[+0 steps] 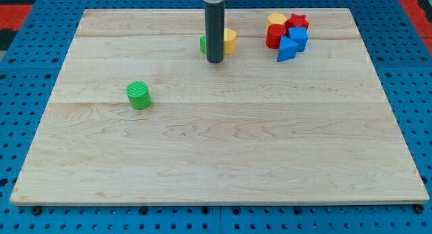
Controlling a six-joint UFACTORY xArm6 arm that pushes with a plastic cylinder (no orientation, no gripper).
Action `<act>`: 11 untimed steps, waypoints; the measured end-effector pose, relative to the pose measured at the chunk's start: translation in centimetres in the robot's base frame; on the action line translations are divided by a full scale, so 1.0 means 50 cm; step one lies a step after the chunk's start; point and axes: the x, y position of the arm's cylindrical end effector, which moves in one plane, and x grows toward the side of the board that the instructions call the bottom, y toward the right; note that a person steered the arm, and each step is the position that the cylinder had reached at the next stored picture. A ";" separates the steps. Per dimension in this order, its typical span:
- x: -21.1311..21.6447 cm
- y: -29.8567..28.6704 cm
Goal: Move the green star and the yellow heart into the left of the red circle
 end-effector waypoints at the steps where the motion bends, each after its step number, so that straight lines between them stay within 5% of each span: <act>1: 0.012 -0.098; 3: -0.067 -0.192; 7: -0.082 0.074; 11: -0.029 0.131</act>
